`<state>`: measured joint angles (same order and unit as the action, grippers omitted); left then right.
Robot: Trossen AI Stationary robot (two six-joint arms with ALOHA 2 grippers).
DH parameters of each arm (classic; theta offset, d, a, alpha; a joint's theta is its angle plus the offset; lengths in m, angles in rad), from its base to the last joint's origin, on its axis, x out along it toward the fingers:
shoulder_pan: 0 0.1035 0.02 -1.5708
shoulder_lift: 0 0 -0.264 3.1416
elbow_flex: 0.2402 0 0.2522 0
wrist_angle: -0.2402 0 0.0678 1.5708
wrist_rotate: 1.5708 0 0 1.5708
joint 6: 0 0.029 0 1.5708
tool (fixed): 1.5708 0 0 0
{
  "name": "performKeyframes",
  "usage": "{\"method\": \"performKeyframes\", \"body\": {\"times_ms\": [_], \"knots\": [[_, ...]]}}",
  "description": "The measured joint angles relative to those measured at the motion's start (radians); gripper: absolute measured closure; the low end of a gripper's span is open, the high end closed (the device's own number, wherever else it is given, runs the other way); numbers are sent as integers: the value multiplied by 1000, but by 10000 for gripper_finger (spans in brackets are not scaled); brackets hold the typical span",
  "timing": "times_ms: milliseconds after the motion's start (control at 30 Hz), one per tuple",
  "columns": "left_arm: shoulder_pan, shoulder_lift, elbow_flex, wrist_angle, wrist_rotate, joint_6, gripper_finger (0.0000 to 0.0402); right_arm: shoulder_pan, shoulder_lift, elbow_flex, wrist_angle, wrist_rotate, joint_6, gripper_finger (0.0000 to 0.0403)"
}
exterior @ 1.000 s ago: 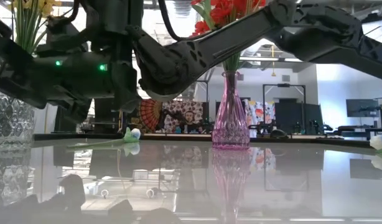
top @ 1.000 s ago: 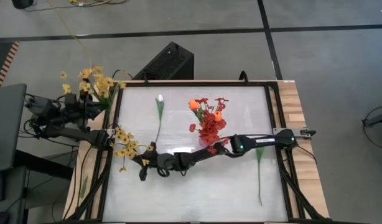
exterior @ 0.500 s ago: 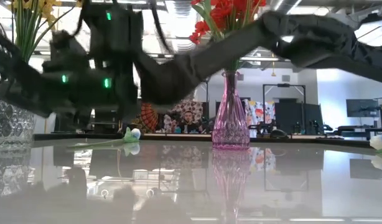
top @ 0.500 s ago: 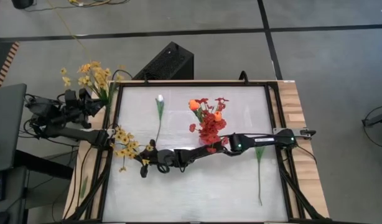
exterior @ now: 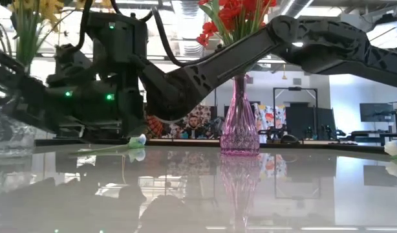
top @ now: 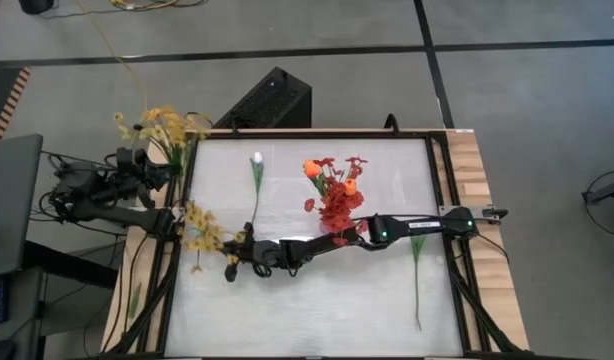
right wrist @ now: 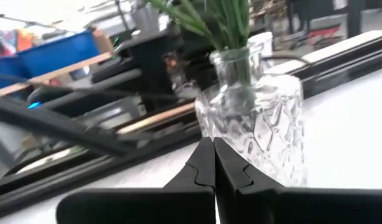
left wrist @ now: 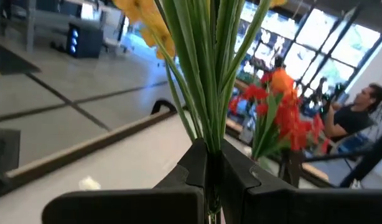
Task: Sort flowers into vase by color
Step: Put the yellow flowers into the transparent vase
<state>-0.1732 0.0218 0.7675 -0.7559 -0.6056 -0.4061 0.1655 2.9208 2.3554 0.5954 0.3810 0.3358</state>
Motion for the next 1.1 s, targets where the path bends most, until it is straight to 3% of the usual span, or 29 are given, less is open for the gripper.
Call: {"method": "performKeyframes", "body": {"times_ms": [133, 300, 400, 633, 733, 833, 900, 1100], "knots": [[0, -1, -37, 10, -11, -12, 401, -15, 0, 0, 27, 25, 27, 387], [0, -6, -67, 1, -5, -52, 401, -25, -3, 0, 26, 162, 22, 384], [0, -10, -74, 3, -43, -42, 401, -25, -8, 0, 46, 168, 22, 384], [0, -20, -59, -75, -337, -52, 401, 4, -29, 0, 86, 170, 22, 384], [0, -21, -59, -124, -398, -86, 401, 20, -57, 0, 72, 169, 21, 384], [0, -21, -74, -125, -375, -75, 401, 31, -81, 1, 51, 169, 21, 384], [0, -21, -89, -93, -304, -47, 401, 37, -94, 1, 37, 169, 18, 384], [0, -20, -88, 309, 11, 258, 401, 51, -168, 1, -64, 145, -64, 383]]}}
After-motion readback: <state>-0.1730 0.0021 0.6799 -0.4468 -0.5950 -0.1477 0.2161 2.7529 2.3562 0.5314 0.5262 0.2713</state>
